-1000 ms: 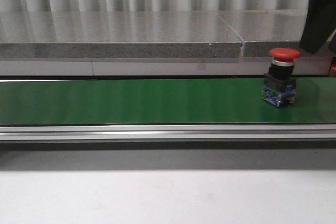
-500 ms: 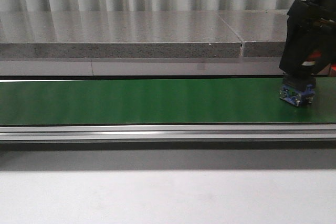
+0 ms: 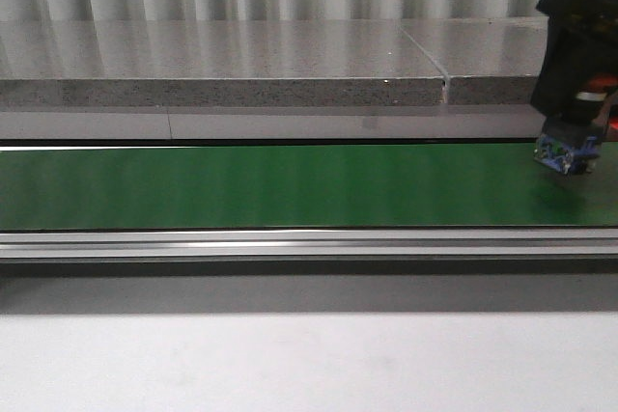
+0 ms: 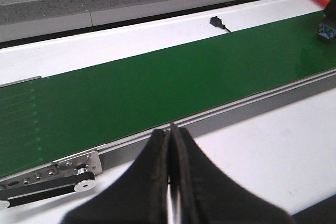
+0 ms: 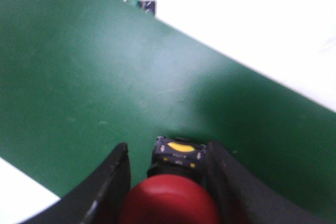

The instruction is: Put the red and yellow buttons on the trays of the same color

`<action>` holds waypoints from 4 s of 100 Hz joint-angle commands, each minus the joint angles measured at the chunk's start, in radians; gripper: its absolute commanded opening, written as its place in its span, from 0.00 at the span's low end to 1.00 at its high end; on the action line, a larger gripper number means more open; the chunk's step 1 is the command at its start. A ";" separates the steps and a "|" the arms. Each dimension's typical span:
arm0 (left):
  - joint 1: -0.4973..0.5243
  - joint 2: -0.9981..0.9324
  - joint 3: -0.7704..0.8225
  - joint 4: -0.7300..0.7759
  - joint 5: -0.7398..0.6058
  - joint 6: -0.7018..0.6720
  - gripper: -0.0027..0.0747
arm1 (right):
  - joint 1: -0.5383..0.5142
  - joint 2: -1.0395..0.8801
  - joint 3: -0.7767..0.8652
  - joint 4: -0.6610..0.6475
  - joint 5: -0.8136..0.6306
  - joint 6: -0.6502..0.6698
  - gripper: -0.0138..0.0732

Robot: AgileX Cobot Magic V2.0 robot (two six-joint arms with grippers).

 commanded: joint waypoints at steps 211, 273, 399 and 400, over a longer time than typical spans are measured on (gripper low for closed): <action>-0.009 0.008 -0.024 -0.020 -0.074 -0.002 0.01 | -0.591 0.332 -0.237 0.110 -0.469 0.401 0.27; -0.009 0.008 -0.024 -0.020 -0.074 -0.002 0.01 | -0.591 0.261 -0.236 0.124 -0.457 0.388 0.77; -0.009 0.008 -0.024 -0.020 -0.074 -0.002 0.01 | -0.052 -0.410 0.230 -0.174 -0.368 0.231 0.14; -0.009 0.008 -0.024 -0.020 -0.074 -0.002 0.01 | -0.051 -0.414 0.234 -0.174 -0.370 0.231 0.14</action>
